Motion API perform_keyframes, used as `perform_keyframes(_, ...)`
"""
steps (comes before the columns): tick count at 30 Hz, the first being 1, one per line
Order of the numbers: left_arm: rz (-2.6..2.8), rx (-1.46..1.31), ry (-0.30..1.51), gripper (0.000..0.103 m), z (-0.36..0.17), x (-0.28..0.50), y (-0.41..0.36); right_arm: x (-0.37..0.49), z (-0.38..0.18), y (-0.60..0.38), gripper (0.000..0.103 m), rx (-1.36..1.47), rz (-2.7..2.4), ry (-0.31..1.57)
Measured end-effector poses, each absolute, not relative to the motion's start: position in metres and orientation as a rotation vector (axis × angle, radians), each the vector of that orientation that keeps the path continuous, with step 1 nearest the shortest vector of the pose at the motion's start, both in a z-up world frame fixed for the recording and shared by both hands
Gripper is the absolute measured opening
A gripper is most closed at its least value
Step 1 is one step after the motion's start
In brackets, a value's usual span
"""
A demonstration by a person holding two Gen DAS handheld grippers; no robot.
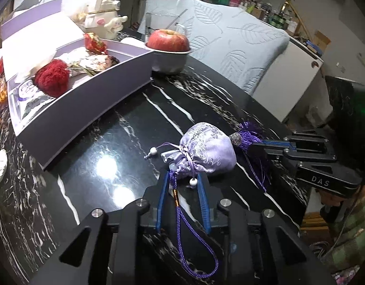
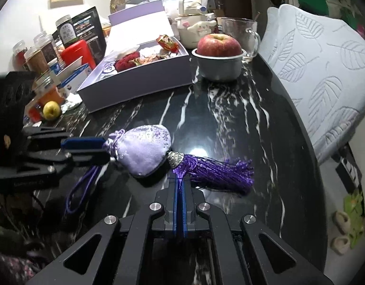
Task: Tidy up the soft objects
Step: 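Lift the purple sachet off the table with both tools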
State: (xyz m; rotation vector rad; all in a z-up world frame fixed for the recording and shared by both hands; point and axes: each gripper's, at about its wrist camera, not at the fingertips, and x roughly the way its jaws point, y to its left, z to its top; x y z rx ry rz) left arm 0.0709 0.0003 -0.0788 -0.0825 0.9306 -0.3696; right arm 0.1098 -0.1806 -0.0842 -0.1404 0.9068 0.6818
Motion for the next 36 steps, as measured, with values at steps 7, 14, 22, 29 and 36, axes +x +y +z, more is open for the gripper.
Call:
perform_keyframes(7,-0.371,-0.023,0.934,0.024,-0.075,0.071,-0.012,0.098,-0.087,-0.196,0.003,-0.114,0.675,0.915)
perform_keyframes(14,-0.388,0.030,0.928,0.024,-0.070,0.077,-0.022,0.102,-0.089,-0.209,0.003,-0.102,0.642,0.924)
perform_keyframes(22,-0.469,-0.031,0.999,0.024,-0.085,0.094,-0.028,0.106,-0.093,-0.214,0.003,-0.087,0.639,0.933)
perform_keyframes(29,-0.444,-0.031,0.968,0.031,-0.082,0.096,-0.027,0.108,-0.094,-0.217,0.003,-0.075,0.636,0.938)
perform_keyframes(36,-0.443,-0.047,0.937,0.084,-0.080,0.098,-0.025,0.108,-0.093,-0.217,0.003,-0.074,0.632,0.939)
